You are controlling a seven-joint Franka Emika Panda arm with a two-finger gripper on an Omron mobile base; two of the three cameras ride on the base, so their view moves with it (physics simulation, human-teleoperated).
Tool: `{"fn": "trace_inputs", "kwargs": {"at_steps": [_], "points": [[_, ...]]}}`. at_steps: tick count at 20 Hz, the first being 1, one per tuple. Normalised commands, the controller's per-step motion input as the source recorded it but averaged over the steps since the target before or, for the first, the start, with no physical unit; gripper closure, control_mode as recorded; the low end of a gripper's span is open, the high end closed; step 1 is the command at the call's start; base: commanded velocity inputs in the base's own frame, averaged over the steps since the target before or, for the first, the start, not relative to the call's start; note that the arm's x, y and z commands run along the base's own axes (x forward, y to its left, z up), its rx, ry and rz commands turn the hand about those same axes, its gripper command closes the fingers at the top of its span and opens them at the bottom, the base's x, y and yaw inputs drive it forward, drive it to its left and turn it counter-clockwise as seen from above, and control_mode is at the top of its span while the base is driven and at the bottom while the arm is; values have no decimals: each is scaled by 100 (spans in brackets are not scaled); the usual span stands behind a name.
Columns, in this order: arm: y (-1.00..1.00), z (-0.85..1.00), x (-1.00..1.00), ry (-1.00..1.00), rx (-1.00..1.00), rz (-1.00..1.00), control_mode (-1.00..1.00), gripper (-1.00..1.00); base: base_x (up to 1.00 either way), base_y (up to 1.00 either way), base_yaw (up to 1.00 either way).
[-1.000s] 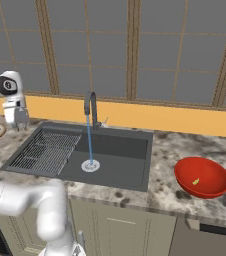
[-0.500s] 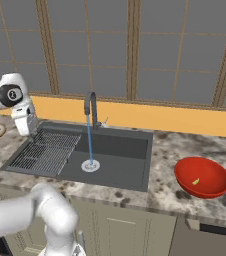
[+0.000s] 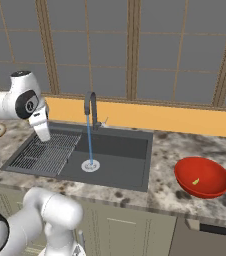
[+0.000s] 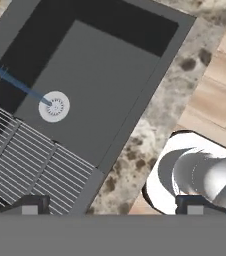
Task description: Pick the onions from the sink and place them in one bowl. Place the lemon wedge in the other bowl. Then turn off the sink faucet.
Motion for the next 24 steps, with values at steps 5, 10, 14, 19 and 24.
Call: {"fn": "trace_inputs", "kwargs": {"at_steps": [5, 10, 14, 19, 24], "points": [[-36, 39, -3, -14, 35, -23, -100, -100, 0, 0, 0], [-28, 32, 0, -13, 35, -31, -100, -100, 0, 0, 0], [-31, 0, 0, -15, 33, -35, -100, -100, 0, 0, 0], [-35, 0, 0, -17, 27, -31, -100, -100, 0, 0, 0], [-43, 0, 0, -8, 28, -24, -100, -100, 0, 0, 0]]}}
